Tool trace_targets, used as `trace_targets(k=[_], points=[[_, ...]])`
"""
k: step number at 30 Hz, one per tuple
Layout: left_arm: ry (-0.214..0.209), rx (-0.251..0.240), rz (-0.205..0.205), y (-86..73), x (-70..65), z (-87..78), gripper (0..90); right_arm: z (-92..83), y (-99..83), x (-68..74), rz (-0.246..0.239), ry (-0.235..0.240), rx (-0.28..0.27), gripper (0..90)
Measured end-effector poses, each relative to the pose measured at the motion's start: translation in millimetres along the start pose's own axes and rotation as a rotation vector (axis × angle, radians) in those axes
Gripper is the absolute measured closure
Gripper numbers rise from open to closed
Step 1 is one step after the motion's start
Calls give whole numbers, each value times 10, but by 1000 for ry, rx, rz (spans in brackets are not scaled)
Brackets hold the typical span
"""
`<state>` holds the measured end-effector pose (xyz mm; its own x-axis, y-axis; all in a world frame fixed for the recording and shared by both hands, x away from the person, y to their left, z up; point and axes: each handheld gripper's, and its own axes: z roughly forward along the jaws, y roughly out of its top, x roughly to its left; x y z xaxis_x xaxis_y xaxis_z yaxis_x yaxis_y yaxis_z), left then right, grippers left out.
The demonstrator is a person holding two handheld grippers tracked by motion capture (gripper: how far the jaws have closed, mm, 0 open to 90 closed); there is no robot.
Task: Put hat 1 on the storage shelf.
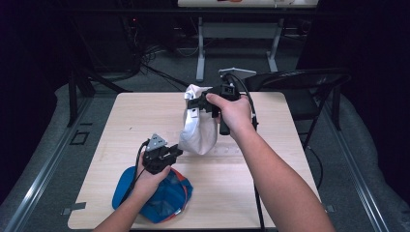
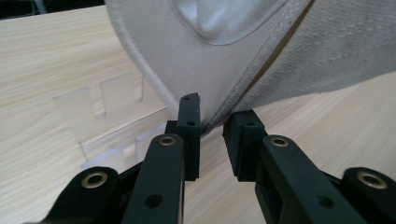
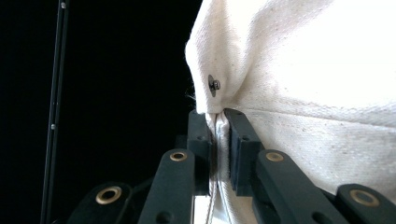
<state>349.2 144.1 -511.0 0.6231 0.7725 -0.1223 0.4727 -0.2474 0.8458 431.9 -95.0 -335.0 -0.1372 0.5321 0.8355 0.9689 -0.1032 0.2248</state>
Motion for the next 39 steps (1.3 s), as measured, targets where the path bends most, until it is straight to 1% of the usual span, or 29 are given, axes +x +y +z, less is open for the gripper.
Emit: trace_targets(k=[2,3,4,5,6,7,10,11,12,13,15,16,17,18,19,21,24,27,28,29,30,31,32,33,34,35,36,37,39], points=[[6,5,-3,-7,-2,-4,776,21,-1,-5,-3,0,8,815],[31,13,-11,-44,-8,-18,784,43,-3,-2,2,4,9,815],[38,19,-19,-61,-6,-25,790,61,-5,-2,2,3,11,815],[38,19,-19,-61,-6,-25,795,73,-5,-5,-3,5,22,816],[44,25,-36,-92,0,-27,798,92,-7,2,3,3,21,815],[48,30,-41,-104,4,-25,800,105,-7,-5,-8,2,32,815],[57,41,-57,-130,6,-12,805,149,-11,-6,-5,-8,34,815],[57,36,-66,-142,9,-4,807,167,-12,-9,3,-9,29,815],[57,36,-66,-142,9,-4,808,183,-14,-19,7,-12,26,815],[55,45,-89,-157,17,3,810,189,-12,-35,-1,-18,32,816],[59,44,-97,-165,19,9,815,199,-9,-45,-3,-23,30,816],[55,51,-130,-180,32,16,817,216,-3,-68,-3,-37,28,816],[49,59,-140,-181,42,6,817,223,2,-83,-7,-43,29,816],[49,59,-140,-181,42,6,817,223,2,-83,-7,-43,29,816],[43,51,-189,-195,62,17,817,243,8,-108,-5,-54,22,817],[29,68,-213,-202,80,14,818,267,12,-122,-3,-57,12,817],[19,73,-256,-219,114,28,818,301,13,-134,-6,-60,13,817],[12,91,-279,-237,142,42,815,328,21,-137,-7,-78,20,817],[6,103,-279,-244,147,45,814,339,22,-145,-8,-80,16,817],[23,103,-268,-255,132,65,814,343,26,-151,-7,-83,17,817],[33,112,-251,-261,121,76,815,349,27,-161,-6,-89,13,817],[39,131,-223,-264,107,77,816,350,29,-172,-9,-95,15,817],[61,119,-201,-267,83,89,818,354,33,-196,-10,-101,17,817],[62,132,-185,-259,72,83,821,357,36,-216,-1,-97,8,817],[75,122,-181,-261,65,92,823,356,38,-240,4,-95,3,818],[59,130,-180,-256,76,84,822,351,42,-261,7,-97,2,817],[54,128,-166,-254,79,84,821,341,46,-281,9,-100,0,817],[61,121,-150,-255,77,80,819,338,48,-294,15,-96,-10,817],[64,111,-147,-250,76,48,789,312,51,-307,11,-97,-12,817]])
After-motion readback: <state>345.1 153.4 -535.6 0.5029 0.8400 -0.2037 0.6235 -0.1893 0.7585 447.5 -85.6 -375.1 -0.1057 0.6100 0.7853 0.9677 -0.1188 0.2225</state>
